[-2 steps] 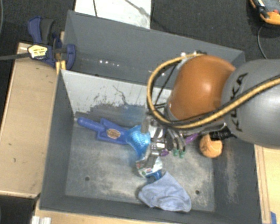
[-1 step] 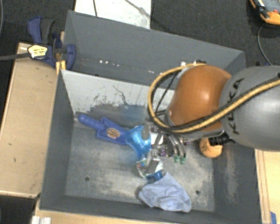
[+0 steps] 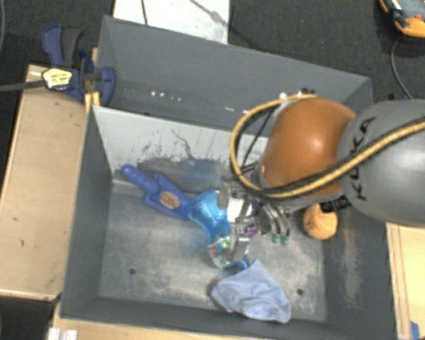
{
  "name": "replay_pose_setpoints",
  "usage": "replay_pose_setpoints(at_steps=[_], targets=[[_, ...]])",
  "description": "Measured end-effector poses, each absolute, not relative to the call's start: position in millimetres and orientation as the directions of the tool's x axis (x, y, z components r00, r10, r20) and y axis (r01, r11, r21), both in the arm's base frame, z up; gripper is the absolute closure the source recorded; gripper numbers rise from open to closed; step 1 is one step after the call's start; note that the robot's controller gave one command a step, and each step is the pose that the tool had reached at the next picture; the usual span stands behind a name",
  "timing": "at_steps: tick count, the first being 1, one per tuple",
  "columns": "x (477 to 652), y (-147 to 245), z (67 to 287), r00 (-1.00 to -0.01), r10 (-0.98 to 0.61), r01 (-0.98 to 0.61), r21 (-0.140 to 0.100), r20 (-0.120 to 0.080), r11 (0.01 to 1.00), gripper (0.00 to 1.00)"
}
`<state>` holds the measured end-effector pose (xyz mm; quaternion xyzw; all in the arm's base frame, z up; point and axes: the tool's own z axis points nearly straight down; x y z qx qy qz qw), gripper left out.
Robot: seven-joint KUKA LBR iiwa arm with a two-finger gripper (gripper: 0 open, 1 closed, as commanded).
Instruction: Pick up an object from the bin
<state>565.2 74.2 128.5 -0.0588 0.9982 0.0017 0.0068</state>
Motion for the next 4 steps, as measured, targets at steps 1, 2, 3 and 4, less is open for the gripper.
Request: replay_pose_setpoints(at_steps=[1,2,3,4], targets=[[566.0,68.7,110.2,-0.997,-0.082,-0.082,0.003,-0.007,0.997,0.00],[564.3,62.1,95.7,-0.999,-0.047,-0.047,0.004,-0.009,0.999,0.00],[564.5,60.7,92.3,-0.996,-0.088,-0.088,0.003,-0.009,0.996,0.00],[583.1,70.5,76.6,-0.978,-0.210,-0.210,0.002,-0.014,0.978,0.00]])
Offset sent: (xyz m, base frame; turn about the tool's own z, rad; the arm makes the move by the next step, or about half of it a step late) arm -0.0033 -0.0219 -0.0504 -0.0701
